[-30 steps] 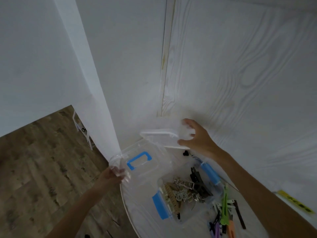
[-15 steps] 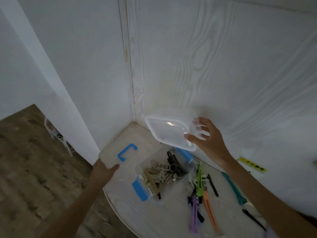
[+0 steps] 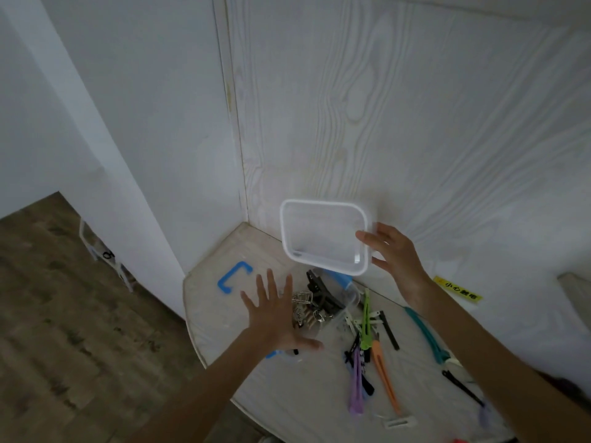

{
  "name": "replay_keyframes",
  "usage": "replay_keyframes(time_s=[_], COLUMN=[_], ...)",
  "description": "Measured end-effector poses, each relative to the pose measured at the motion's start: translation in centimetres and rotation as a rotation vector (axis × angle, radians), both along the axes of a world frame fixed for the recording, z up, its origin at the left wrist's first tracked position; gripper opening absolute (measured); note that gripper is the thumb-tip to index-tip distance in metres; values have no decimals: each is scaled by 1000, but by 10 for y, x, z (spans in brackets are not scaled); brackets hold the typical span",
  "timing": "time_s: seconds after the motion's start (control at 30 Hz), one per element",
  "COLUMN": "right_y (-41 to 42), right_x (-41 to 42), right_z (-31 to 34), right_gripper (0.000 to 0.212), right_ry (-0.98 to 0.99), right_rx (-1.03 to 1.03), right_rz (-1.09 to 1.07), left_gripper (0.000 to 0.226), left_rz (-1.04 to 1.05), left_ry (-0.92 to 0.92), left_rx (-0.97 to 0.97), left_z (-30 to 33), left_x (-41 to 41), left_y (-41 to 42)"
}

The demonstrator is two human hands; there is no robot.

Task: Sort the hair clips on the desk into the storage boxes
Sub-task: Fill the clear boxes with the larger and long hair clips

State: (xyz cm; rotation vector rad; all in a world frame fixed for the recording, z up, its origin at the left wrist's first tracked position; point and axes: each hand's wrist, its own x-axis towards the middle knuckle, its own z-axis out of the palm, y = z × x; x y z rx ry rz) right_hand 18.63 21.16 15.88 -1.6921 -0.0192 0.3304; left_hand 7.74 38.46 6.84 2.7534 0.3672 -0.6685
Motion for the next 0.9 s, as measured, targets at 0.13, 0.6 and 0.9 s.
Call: replay_keyframes(time_s=[0.13, 0.6, 0.9], right_y=[5, 7, 6], right_x=[-1, 0, 11], right_z=[-2, 3, -10], right_gripper=[57, 22, 40], right_ry=[86, 366, 401], right_rx=[26, 190, 221], right_rz=[38, 112, 179], left_gripper=[118, 36, 26], left_rz=[0, 271, 662], left_ry=[-48, -215, -286], left_rx=[23, -367, -912], left_z=[4, -7, -1], left_x=[3, 1, -14], left_y=[-5, 49, 144])
